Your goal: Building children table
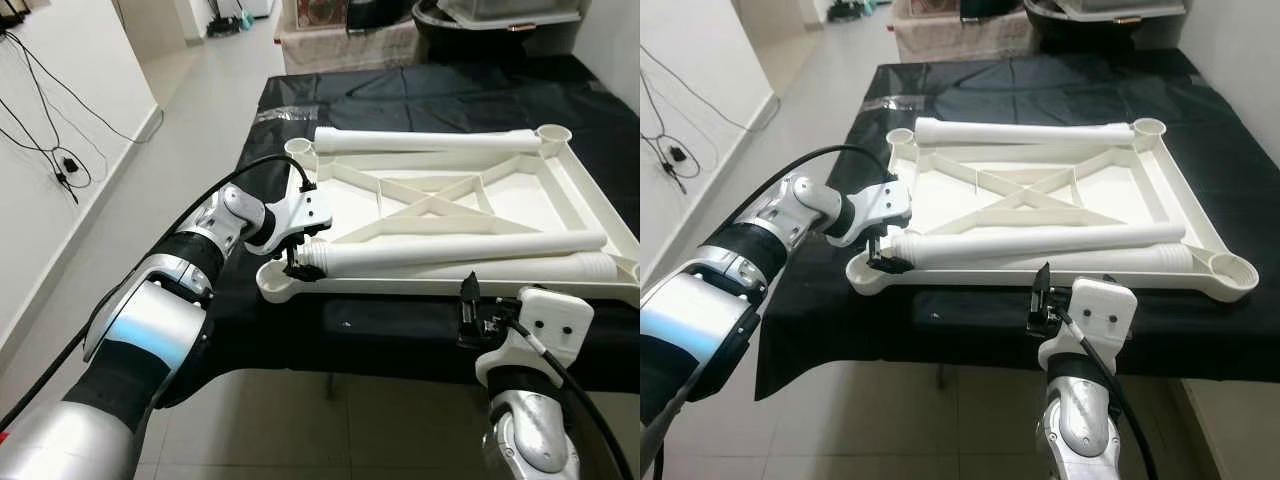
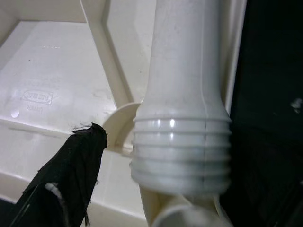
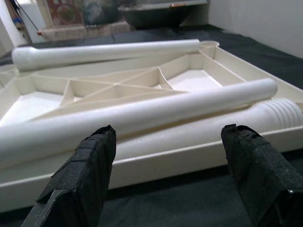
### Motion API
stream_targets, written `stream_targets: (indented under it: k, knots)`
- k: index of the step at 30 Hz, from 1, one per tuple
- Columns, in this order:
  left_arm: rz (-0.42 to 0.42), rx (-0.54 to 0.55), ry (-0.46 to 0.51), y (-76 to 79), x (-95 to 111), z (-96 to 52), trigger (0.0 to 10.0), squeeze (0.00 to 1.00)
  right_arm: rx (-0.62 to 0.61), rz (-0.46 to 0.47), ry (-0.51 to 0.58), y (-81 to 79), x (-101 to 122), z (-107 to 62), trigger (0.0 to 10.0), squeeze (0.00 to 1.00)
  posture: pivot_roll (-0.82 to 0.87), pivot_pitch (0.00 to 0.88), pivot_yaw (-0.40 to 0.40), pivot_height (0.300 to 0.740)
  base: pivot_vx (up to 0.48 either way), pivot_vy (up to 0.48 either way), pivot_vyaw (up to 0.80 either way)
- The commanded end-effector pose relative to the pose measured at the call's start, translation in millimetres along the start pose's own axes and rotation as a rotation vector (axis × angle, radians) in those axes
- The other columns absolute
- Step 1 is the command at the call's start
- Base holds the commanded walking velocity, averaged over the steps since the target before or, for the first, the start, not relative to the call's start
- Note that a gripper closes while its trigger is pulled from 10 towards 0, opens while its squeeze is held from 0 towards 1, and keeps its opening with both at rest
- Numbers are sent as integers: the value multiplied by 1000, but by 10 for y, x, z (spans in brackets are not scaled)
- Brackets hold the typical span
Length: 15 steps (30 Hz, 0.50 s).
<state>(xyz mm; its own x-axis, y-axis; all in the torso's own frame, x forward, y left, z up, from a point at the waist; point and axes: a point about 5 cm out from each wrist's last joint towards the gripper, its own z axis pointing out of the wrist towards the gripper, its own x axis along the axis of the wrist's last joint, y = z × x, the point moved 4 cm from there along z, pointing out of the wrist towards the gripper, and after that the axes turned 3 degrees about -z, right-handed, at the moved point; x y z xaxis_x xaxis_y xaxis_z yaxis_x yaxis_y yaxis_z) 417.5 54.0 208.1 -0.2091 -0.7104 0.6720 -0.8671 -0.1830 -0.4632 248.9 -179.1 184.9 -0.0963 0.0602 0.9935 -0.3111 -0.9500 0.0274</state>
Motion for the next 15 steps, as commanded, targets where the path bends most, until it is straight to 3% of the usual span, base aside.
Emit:
stream_targets:
  k: [1,9,10,11,15]
  knots:
    - [-21,14,-2,7,-35,19,10000,0,-1,15,-26,-17,-25,-52,10000,0,99,193,88,740,0,0,0]
    - [-26,-8,-8,39,-52,33,10000,0,-4,14,-44,-21,-57,-69,10000,0,104,195,92,740,0,0,0]
    - [-28,-14,-11,49,-64,35,9608,0,-4,14,-44,-23,-56,-68,10000,0,106,195,93,740,0,0,0]
    - [-37,-25,-12,61,-80,33,0,0,-5,15,-42,-25,-51,-65,10000,0,104,193,95,740,0,0,0]
    - [-44,-32,-9,67,-85,29,0,0,-7,14,-40,-20,-44,-60,10000,0,105,195,97,740,0,0,0]
